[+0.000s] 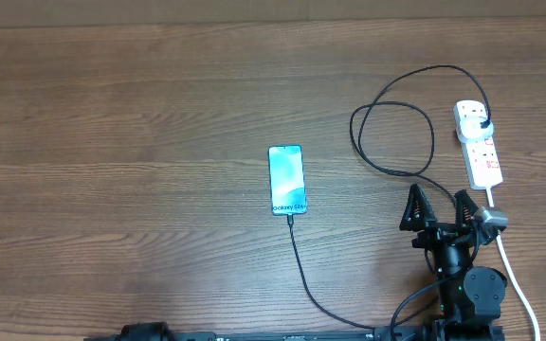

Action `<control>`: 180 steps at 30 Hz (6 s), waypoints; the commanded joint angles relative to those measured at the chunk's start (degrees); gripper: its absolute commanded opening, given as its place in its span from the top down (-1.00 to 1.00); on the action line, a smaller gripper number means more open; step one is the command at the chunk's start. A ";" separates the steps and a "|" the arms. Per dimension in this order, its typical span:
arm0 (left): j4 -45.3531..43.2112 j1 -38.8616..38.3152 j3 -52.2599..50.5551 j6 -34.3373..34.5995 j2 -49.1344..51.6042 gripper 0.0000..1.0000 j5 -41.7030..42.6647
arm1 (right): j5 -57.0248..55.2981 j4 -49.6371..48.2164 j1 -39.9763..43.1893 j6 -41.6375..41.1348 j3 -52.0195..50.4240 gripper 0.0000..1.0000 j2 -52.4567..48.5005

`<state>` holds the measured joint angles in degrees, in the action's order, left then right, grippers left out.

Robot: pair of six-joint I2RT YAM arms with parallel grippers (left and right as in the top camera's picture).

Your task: Plug charger to phone and switch on socket

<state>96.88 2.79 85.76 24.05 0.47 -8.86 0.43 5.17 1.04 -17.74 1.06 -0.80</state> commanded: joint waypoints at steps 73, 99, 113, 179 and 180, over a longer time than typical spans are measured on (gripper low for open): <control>-93.53 0.22 -85.48 -27.32 -0.31 -0.99 20.98 | -0.39 -0.35 -0.28 0.61 -0.63 -1.00 0.63; -93.50 0.24 -85.48 -27.52 -0.28 -0.99 23.71 | -0.39 -0.35 -0.28 0.61 -0.63 -1.00 0.63; -93.46 1.18 -85.48 -24.74 -0.31 -0.99 21.16 | -0.39 -0.35 -0.28 0.61 -0.63 -1.00 0.63; -92.59 -3.93 -85.48 -24.28 -0.31 -1.00 11.19 | -0.39 -0.35 -0.28 0.61 -0.63 -1.00 0.63; -92.59 -3.93 -85.48 -24.28 -0.31 -1.00 11.19 | -0.39 -0.35 -0.28 0.61 -0.63 -1.00 0.63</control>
<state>4.29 -0.84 0.67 -0.38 0.49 3.70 0.43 5.15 1.02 -17.74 1.06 -0.80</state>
